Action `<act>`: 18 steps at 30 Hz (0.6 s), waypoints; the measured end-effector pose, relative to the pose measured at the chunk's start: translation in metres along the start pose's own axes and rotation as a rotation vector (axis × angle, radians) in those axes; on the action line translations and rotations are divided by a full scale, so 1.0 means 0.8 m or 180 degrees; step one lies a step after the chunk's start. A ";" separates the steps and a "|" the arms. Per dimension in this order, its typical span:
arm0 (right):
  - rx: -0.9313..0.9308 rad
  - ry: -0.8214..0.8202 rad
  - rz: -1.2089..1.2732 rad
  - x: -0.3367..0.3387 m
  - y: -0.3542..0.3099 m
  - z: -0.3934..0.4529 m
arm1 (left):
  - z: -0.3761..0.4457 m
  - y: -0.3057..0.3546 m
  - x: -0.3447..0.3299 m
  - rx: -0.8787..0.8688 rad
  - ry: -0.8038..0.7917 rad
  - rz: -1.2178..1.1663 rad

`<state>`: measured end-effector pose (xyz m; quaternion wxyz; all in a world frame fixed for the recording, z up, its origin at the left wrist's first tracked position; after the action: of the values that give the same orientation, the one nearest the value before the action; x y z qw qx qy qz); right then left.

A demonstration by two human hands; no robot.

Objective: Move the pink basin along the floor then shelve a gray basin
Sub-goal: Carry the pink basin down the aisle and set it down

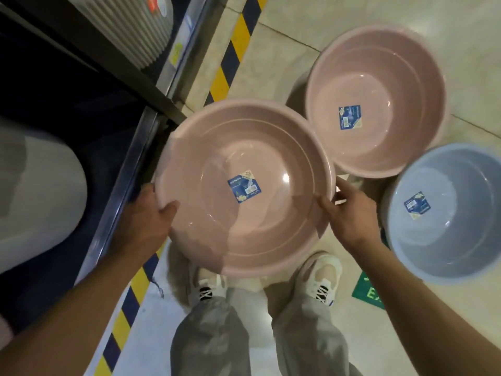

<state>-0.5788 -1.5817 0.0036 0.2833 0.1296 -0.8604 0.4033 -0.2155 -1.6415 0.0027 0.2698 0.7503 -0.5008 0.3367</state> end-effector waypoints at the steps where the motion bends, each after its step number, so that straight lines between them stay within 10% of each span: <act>1: -0.0026 -0.0004 -0.0010 -0.005 0.003 0.004 | 0.006 -0.001 -0.005 -0.0020 -0.0015 -0.0017; 18: -0.0385 -0.0082 -0.0425 -0.045 0.045 0.033 | 0.043 -0.014 -0.071 -0.0068 -0.0370 -0.0199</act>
<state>-0.5759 -1.5789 -0.0537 0.3057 0.1745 -0.8762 0.3292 -0.2125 -1.6307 -0.0633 0.2587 0.7809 -0.4956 0.2787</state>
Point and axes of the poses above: each hand's wrist, its own z-axis towards the middle knuckle, its own x-axis out of the back of the hand, y = z × x, the point moved 4 cm from there along z, towards the middle knuckle, and after that the axes turned 13 degrees about z, right-handed, at the moved point
